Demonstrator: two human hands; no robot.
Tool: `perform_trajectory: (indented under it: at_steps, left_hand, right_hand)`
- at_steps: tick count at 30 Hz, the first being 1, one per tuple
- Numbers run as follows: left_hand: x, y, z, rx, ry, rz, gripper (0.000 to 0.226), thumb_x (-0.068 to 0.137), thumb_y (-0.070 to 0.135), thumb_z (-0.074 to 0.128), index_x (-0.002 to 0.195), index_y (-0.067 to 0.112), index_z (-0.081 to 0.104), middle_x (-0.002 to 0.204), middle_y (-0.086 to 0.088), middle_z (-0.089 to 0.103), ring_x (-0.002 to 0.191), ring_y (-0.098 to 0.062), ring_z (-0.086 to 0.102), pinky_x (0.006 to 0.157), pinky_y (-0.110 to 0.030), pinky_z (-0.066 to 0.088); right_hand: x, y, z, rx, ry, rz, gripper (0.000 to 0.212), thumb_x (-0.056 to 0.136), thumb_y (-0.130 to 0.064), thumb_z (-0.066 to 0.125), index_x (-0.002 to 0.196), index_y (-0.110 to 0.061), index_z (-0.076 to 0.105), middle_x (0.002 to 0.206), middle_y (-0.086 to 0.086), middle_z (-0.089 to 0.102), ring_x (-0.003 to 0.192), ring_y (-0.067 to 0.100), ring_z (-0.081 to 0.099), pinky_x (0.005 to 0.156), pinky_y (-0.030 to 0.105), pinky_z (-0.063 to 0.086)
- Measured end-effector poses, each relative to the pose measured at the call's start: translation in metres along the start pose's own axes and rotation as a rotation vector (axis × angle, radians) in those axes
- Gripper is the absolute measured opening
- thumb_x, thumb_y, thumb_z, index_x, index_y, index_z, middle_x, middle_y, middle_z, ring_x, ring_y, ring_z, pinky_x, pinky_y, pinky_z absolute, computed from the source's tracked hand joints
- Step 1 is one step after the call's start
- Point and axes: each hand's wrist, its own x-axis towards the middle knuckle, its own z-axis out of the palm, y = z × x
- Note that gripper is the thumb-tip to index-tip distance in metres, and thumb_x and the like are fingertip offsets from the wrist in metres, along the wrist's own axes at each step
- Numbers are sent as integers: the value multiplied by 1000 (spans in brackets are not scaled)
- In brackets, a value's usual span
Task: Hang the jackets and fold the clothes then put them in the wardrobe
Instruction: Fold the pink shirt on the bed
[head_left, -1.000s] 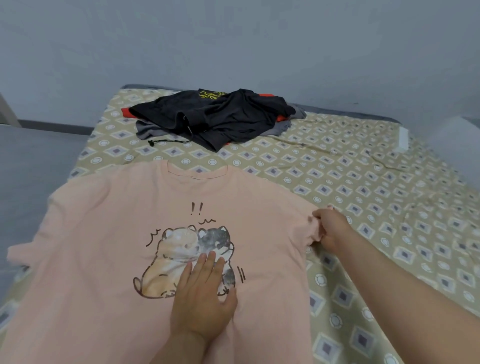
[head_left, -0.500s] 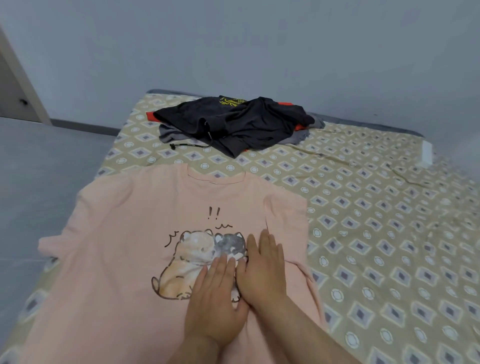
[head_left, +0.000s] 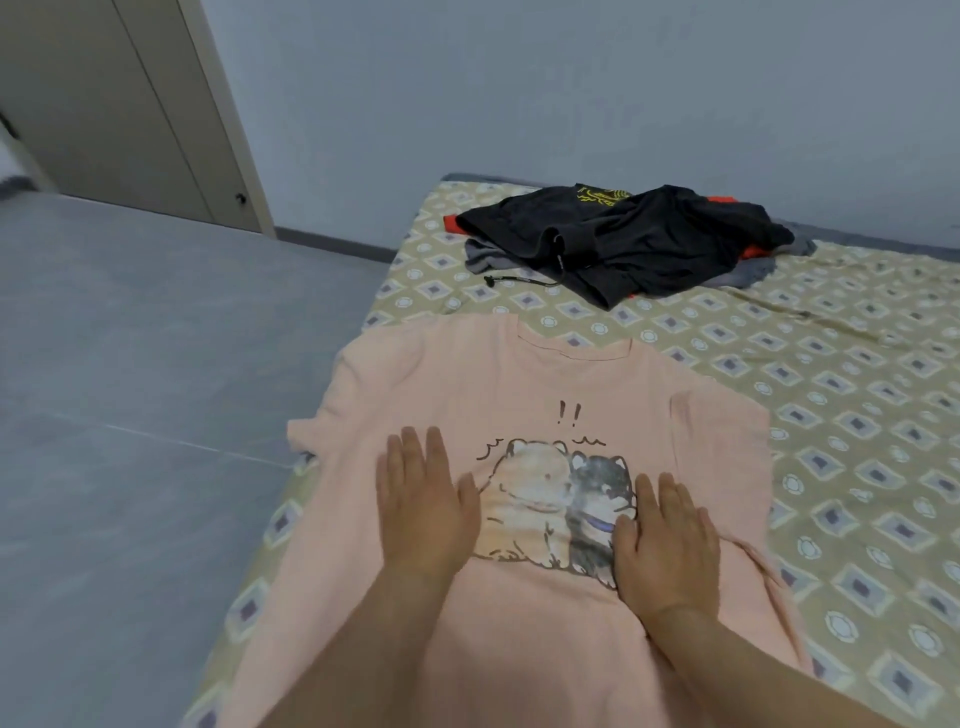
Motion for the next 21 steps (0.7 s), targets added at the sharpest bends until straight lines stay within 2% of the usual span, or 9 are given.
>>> perform_trajectory:
  at_steps: [4,6,9,10,12,14,17,19,21]
  left_hand:
    - [59,-73,-35,9,9,-284,65,97,36,47,152,6,29,158,-22,27,147,-37,22,119,-48,14]
    - [85,-96,-43,-243,-68,-444,62,99,38,45,147,1,32,151,-25,36,138,-40,36,112,-46,30]
    - [112,-109,-49,-604,-161,-545,67,98,38,52,149,1,31,149,-20,43,134,-35,45,110,-41,37]
    - [117,-109,-50,-660,-203,-549,65,96,38,57,146,1,38,145,-17,49,128,-31,51,105,-38,43]
    - [126,-110,-54,-715,-317,-536,41,91,32,68,122,5,63,115,-11,69,92,-24,67,73,-28,53]
    - [133,-111,-57,-728,-388,-575,21,87,27,74,94,8,69,81,-7,70,61,-19,62,49,-22,43]
    - [144,-116,-61,-615,-319,-590,27,87,18,74,68,8,56,61,-9,55,47,-21,46,39,-19,34]
    - [152,-117,-65,-635,-275,-666,29,90,11,70,67,8,53,60,-10,49,49,-21,42,40,-20,35]
    - [156,-118,-69,-800,-334,-836,23,93,12,66,74,8,55,65,-11,51,53,-23,44,45,-26,39]
  right_hand:
    - [0,-2,-2,-27,-7,22,61,97,-37,39,156,-21,32,163,7,26,151,22,21,123,39,11]
    - [0,-3,-3,-43,-7,29,61,97,-37,40,155,-21,34,163,7,27,150,23,23,122,39,13]
    - [0,-4,-4,-50,-7,39,60,96,-35,44,153,-19,37,161,9,31,149,25,25,122,40,15]
    - [0,-4,-5,-53,-10,40,60,95,-35,44,153,-19,38,161,9,31,149,25,26,122,40,15]
    - [0,-4,-4,-56,-11,42,60,95,-34,45,153,-19,38,161,9,31,149,25,26,121,40,15]
    - [0,-5,-4,-45,-7,50,60,95,-34,46,153,-20,39,161,9,31,149,25,26,121,40,14]
    - [-1,-4,-4,-32,-4,52,59,95,-34,47,152,-20,40,161,9,32,148,25,27,122,41,14]
    - [-1,-5,-4,-21,0,49,59,95,-33,48,152,-19,40,160,10,32,148,25,28,122,41,14]
    - [-1,-6,-4,-23,-1,50,60,95,-34,47,153,-21,39,161,9,31,149,24,26,122,40,12]
